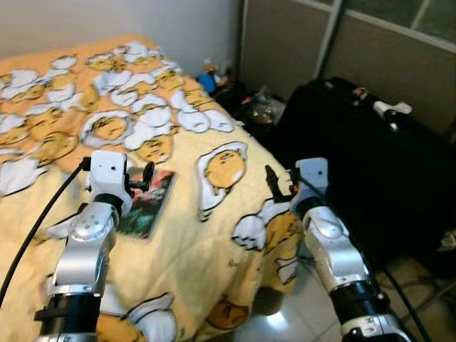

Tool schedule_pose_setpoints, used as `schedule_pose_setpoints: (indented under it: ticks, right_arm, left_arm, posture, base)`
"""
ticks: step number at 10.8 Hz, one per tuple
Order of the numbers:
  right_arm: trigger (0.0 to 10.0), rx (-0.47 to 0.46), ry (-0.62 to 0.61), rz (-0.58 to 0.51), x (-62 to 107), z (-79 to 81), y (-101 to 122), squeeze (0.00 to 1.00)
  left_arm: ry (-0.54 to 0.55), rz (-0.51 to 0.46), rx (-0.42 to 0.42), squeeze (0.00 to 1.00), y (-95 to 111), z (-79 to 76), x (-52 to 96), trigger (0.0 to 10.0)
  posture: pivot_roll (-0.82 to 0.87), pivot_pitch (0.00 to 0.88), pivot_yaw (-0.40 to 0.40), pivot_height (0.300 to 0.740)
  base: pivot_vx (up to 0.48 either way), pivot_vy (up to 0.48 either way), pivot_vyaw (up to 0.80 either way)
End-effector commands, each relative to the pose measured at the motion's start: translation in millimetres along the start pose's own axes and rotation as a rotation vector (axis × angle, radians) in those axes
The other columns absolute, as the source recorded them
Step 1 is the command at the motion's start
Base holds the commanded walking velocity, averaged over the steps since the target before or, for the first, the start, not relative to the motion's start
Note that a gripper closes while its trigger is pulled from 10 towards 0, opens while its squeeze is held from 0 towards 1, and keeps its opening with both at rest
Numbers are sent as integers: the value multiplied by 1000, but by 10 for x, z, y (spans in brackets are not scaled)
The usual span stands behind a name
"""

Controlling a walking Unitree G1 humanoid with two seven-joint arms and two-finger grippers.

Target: Clean up the room

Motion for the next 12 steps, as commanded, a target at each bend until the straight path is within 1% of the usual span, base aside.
schedule_pose_setpoints:
  ticks: [1, 2, 3, 4, 7, 9, 11, 12]
  right_arm:
    - [10000, 1, -19, -18, -6, -61, 40, 0]
    - [10000, 1, -19, -17, -10, -61, 39, 0]
    - [10000, 1, -18, -15, -12, -57, 36, 0]
    - [10000, -8, -22, -5, -14, -57, 21, 0]
    - [10000, -9, -18, -6, -21, -56, 22, 0]
    - [10000, -5, -14, -11, -22, -47, 26, 0]
    - [10000, -5, -12, -12, -23, -43, 24, 0]
    - [10000, -5, -12, -12, -22, -41, 22, 0]
  left_arm:
    - [-18, -12, -4, 827, 38, -49, -19, 10000]
    - [-4, -12, -6, 741, 48, -43, -28, 10000]
    - [-6, -16, -13, 722, 55, -43, -32, 10000]
    - [-11, -12, -8, 722, 48, -42, -30, 10000]
    - [-2, -9, -13, 722, 46, -19, -36, 10000]
    - [-5, -9, -14, 718, 49, -16, -37, 10000]
    - [-22, -24, -58, 729, 73, -34, -37, 10000]
    - [-20, -20, -20, 722, 63, -52, -36, 10000]
  posture:
    - [-21, 0, 0, 740]
    - [-21, 0, 0, 740]
    - [-20, 0, 0, 740]
    - [-20, 0, 1, 740]
    - [-19, 0, 1, 740]
    - [-17, 0, 2, 740]
    - [-17, 0, 2, 740]
    - [-16, 0, 2, 740]
  base:
    - [337, 0, 0]
    - [0, 0, 0]
    - [0, 0, 0]
    - [0, 0, 0]
    - [0, 480, -725]
    - [0, 480, 0]
    - [0, 0, 0]
    - [0, 0, 0]
Point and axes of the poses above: a point about 5 cm out from each wrist's last joint towards the gripper, its own x axis pointing back from the gripper into the wrist, its own y axis along the axis of the wrist's last joint, z = x × y, the point moved 2 cm from there along -x, pointing out of the wrist towards the gripper, and after that the axes turned 3 degrees about x, right-handed, at the moved point
